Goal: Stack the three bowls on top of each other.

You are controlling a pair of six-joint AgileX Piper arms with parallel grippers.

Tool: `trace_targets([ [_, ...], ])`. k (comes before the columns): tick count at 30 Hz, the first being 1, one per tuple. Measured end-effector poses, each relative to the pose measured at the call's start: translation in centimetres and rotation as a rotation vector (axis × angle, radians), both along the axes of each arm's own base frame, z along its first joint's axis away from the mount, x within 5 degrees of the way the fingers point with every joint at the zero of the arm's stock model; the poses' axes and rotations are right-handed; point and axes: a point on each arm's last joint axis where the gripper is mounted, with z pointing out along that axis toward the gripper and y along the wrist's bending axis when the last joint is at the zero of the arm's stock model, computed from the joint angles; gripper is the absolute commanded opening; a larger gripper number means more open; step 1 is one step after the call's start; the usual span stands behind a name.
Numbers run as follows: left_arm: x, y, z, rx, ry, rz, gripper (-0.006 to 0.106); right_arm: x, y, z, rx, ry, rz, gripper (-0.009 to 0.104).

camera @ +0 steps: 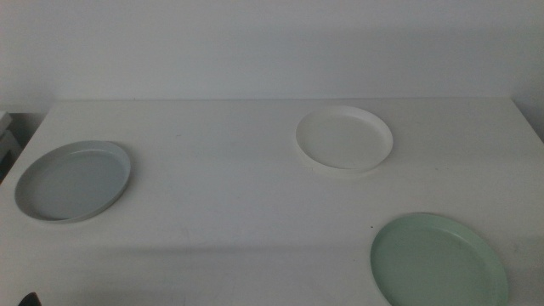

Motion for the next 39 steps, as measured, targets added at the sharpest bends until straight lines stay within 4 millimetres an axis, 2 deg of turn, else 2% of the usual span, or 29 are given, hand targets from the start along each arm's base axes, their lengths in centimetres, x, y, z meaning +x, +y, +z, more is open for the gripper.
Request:
trace_targets([
  [8, 0.0, 0.0, 0.0, 0.000, 0.000, 0.000, 0.090, -0.1, 0.0, 0.2, 0.021, 0.015, -0.003, 0.096],
  [14, 0.0, 0.0, 0.0, 0.000, 0.000, 0.000, 0.090, -0.3, -0.1, 4.4, 0.050, 0.025, -0.013, 0.096],
  [20, 0.0, 0.0, 0.0, 0.000, 0.000, 0.000, 0.090, 1.2, 0.0, 7.9, 0.058, 0.126, -0.021, 0.096],
  [29, 0.0, 0.0, 0.0, 0.000, 0.000, 0.000, 0.090, 4.6, 0.6, 11.2, 0.166, 0.454, -0.021, 0.096],
  [34, 0.0, 0.0, 0.0, 0.000, 0.000, 0.000, 0.090, 6.4, 0.9, 12.5, 0.173, 0.703, -0.030, 0.096],
  [39, 0.0, 0.0, 0.0, 0.000, 0.000, 0.000, 0.090, 9.2, 1.0, 12.6, 0.152, 0.888, -0.050, 0.096],
])
